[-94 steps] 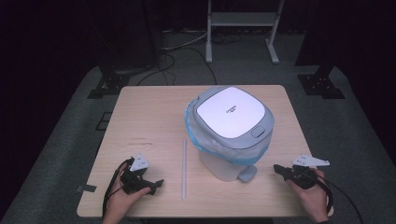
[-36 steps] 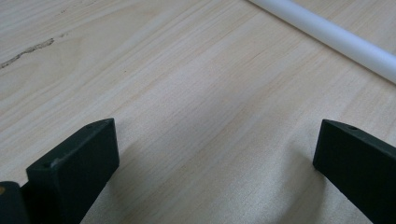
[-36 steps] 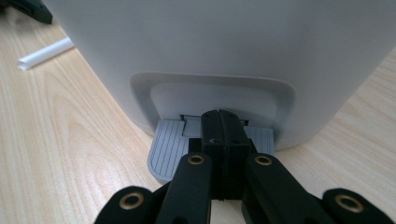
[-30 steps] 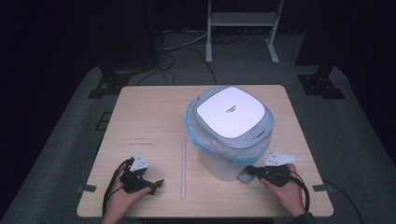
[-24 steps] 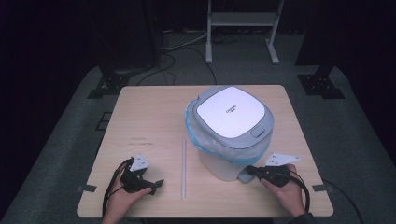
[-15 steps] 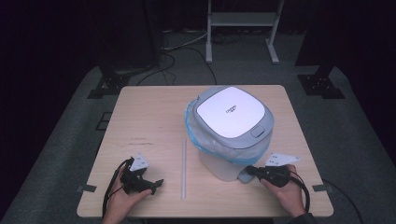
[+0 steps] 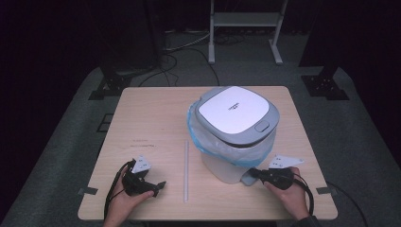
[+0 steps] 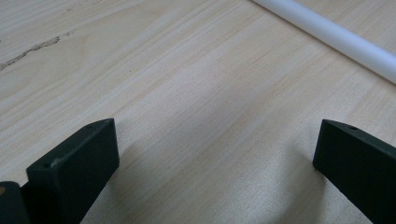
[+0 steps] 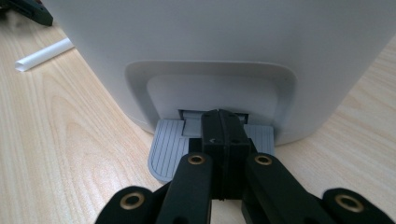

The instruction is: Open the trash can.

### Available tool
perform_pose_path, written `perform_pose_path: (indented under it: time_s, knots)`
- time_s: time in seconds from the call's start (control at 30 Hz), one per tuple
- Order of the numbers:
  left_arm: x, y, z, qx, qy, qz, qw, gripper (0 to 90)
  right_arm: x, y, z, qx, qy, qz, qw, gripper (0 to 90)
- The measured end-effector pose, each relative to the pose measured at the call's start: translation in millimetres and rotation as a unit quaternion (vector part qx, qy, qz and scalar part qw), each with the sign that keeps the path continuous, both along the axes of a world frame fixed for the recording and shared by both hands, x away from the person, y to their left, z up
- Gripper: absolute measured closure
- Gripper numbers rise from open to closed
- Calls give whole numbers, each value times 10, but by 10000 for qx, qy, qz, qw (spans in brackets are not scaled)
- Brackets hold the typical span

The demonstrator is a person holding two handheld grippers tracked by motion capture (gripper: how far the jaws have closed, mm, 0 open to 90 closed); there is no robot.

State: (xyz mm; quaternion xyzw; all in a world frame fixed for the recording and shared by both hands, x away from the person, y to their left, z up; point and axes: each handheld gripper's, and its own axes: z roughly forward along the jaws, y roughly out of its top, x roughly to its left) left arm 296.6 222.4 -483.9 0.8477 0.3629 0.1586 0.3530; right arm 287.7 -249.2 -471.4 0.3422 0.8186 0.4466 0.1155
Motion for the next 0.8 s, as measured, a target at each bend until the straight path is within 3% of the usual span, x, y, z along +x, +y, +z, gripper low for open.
perform_pose_path:
  time_s: [0.67, 0.8]
  knots:
    - [-10, -15, 4, 5, -12, 153, 9999, 0, 26, 16, -74, -129, 189, 8, 9997, 899]
    - [-24, -26, 38, -119, -27, 156, 9998, 0, 21, 15, -78, -114, 181, -12, 9998, 899]
